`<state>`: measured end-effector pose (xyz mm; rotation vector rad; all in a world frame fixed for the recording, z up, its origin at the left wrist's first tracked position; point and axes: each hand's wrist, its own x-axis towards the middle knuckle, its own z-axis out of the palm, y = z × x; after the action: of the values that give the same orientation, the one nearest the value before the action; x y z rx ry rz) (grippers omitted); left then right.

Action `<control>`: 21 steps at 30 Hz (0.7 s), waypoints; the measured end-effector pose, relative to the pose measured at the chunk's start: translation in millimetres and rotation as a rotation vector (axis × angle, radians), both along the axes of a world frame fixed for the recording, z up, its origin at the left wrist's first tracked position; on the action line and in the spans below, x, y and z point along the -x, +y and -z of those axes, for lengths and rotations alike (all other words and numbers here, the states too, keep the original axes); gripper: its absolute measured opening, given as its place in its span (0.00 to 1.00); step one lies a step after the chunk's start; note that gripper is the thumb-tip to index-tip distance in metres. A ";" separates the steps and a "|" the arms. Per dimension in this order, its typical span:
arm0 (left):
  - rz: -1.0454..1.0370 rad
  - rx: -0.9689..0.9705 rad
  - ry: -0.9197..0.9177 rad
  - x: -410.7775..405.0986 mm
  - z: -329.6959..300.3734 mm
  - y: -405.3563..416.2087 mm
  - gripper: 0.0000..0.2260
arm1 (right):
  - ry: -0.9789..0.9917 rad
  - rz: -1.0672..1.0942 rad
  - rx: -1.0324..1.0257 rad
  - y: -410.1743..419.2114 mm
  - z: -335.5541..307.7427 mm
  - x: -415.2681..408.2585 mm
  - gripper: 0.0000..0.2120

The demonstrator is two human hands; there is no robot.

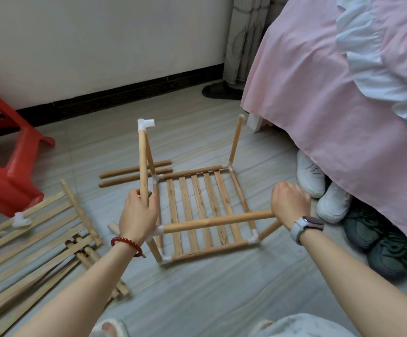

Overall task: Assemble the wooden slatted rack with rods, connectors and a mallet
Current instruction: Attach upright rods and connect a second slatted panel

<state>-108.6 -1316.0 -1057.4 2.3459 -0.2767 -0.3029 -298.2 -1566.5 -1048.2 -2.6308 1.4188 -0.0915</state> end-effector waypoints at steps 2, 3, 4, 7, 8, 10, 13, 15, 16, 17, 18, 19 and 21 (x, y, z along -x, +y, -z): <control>0.131 -0.203 -0.103 -2.5 -0.9 0.6 0.14 | 0.081 -0.161 0.043 24.7 -6.0 -10.2 0.13; 0.183 -0.284 -0.134 -5.0 -4.0 0.9 0.16 | 0.093 -0.241 -0.016 35.5 -8.4 -15.9 0.14; 0.230 -0.330 -0.146 -9.4 -9.5 1.5 0.18 | 0.102 -0.320 -0.095 44.9 -10.9 -21.7 0.15; 0.366 -0.292 -0.098 -26.5 -41.2 5.4 0.22 | 0.138 -0.544 -0.258 70.9 -27.9 -38.4 0.16; 0.414 -0.313 -0.105 -35.0 -55.0 12.6 0.22 | 0.118 -0.604 -0.285 81.6 -36.7 -46.4 0.16; 0.508 -0.382 -0.144 -52.4 -80.6 28.5 0.18 | 0.063 -0.704 -0.285 100.9 -55.7 -62.1 0.16; 0.495 -0.368 -0.098 -74.9 -106.5 77.1 0.13 | -0.126 -0.860 -0.211 141.7 -79.9 -97.9 0.15; 0.395 -0.313 -0.053 -85.6 -107.3 121.1 0.13 | -0.298 -0.972 -0.199 178.0 -83.3 -123.1 0.13; 0.346 -0.281 -0.036 -88.9 -100.8 141.1 0.13 | -0.348 -1.017 -0.199 195.0 -81.7 -132.1 0.13; 0.298 -0.252 -0.007 -91.1 -91.1 161.5 0.13 | -0.371 -1.057 -0.203 213.0 -78.4 -140.0 0.13; 0.246 -0.224 0.024 -93.3 -79.4 184.5 0.12 | -0.376 -1.094 -0.217 233.3 -71.3 -150.3 0.13; 0.202 -0.203 0.060 -94.6 -64.9 203.4 0.12 | -0.365 -1.112 -0.245 250.8 -63.2 -158.3 0.14; 0.132 -0.171 0.137 -93.9 -34.2 231.3 0.11 | -0.311 -1.090 -0.332 275.6 -41.7 -170.7 0.14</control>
<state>-14.6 -1084.8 -1023.2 2.4653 -0.3524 -0.5687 -127.5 -1290.9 -1006.4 -2.5555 -0.1718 -0.1098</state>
